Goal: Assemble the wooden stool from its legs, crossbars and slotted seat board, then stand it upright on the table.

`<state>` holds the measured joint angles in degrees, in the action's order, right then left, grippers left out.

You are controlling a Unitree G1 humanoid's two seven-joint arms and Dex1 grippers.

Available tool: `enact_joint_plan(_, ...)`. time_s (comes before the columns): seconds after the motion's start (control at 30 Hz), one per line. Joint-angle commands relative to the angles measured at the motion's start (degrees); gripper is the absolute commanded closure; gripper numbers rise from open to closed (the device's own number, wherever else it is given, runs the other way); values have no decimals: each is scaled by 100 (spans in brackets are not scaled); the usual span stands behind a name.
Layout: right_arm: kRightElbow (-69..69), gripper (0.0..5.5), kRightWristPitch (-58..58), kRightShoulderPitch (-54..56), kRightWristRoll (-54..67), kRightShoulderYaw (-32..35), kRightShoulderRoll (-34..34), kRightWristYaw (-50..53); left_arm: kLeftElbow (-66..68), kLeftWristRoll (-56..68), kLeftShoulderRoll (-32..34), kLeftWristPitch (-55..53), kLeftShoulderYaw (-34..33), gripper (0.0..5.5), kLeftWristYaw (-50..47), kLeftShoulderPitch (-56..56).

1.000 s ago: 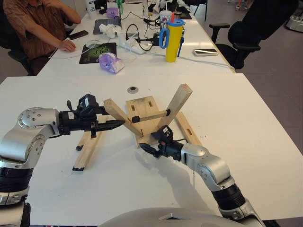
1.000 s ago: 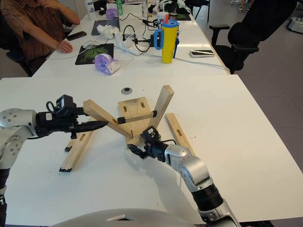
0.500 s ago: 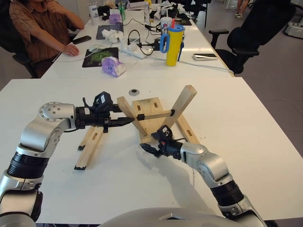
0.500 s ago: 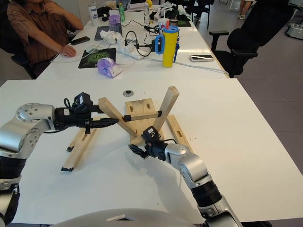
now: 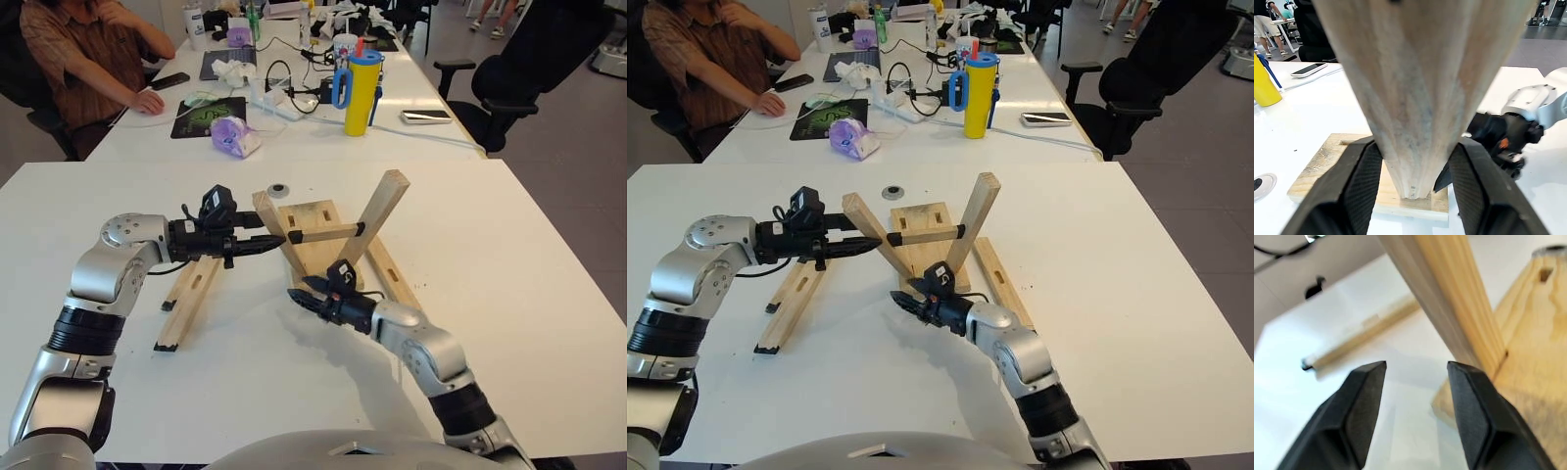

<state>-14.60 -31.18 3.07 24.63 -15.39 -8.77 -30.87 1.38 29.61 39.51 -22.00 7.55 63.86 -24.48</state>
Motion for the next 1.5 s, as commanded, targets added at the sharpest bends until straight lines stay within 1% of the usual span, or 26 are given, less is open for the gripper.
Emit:
enact_joint_plan(0.03,-1322,390,94,295,447,559,318,485,329,-454,26,-165,218,347,-55,202)
enact_joint_plan(0.1,-1619,419,144,658,151,580,400,905,324,-456,33,-151,198,347,-65,194)
enact_joint_plan(0.23,-1334,419,583,1320,-992,267,364,1504,325,-459,-14,-131,195,347,-98,166)
enact_joint_plan(0.33,-690,419,767,1301,-1732,-124,270,1739,289,-431,-53,-157,185,347,-136,143)
enact_joint_plan(0.4,614,419,193,982,-2291,-767,-24,1732,323,-445,-124,-172,221,347,-175,84)
enact_joint_plan(0.47,1181,419,-119,714,-2522,-1051,-158,1671,350,-447,-164,-186,248,347,-178,29)
enact_joint_plan(0.5,1187,419,-232,679,-2524,-1131,-188,1607,369,-451,-165,-177,246,347,-172,12)
enact_joint_plan(0.57,1049,419,-168,722,-2576,-1116,-179,1601,397,-450,-161,-158,220,347,-169,-1)
enact_joint_plan(0.67,657,419,589,933,-2411,-760,-21,1541,460,-443,-172,-108,165,347,-178,-8)
enact_joint_plan(0.7,395,419,894,911,-2069,-481,135,1475,491,-429,-186,-91,152,347,-158,-28)
enact_joint_plan(0.77,-202,419,1120,701,-1221,28,310,1177,554,-399,-195,-64,128,347,-83,-93)
enact_joint_plan(0.83,-835,419,982,260,-364,358,93,615,606,-332,-158,-66,74,347,60,-206)
enact_joint_plan(0.9,-1143,419,766,-139,134,457,-221,140,629,-269,-85,-86,21,347,231,-310)
enact_joint_plan(0.97,-944,419,812,-393,98,395,-429,-84,704,-198,-31,-147,-29,347,457,-496)
enact_joint_plan(1.13,400,419,1062,-154,-506,153,-67,330,909,-291,-45,-127,21,347,809,-702)
enact_joint_plan(1.17,696,437,1134,-63,-644,200,65,546,915,-302,-63,-138,33,347,844,-712)
enact_joint_plan(1.2,975,441,1180,28,-720,270,174,693,886,-316,-81,-144,35,347,831,-696)
enact_joint_plan(1.27,1425,473,1248,225,-909,322,273,865,702,-291,-83,-211,12,347,759,-576)
enact_joint_plan(1.4,2101,534,1157,557,-1247,82,313,806,279,-217,-51,-306,-118,347,542,-137)
enact_joint_plan(1.43,2226,546,1100,592,-1390,-25,266,787,296,-242,-73,-302,-116,347,511,-131)
enact_joint_plan(1.5,2438,546,962,618,-1580,-123,211,830,337,-314,-94,-268,-80,347,491,-167)
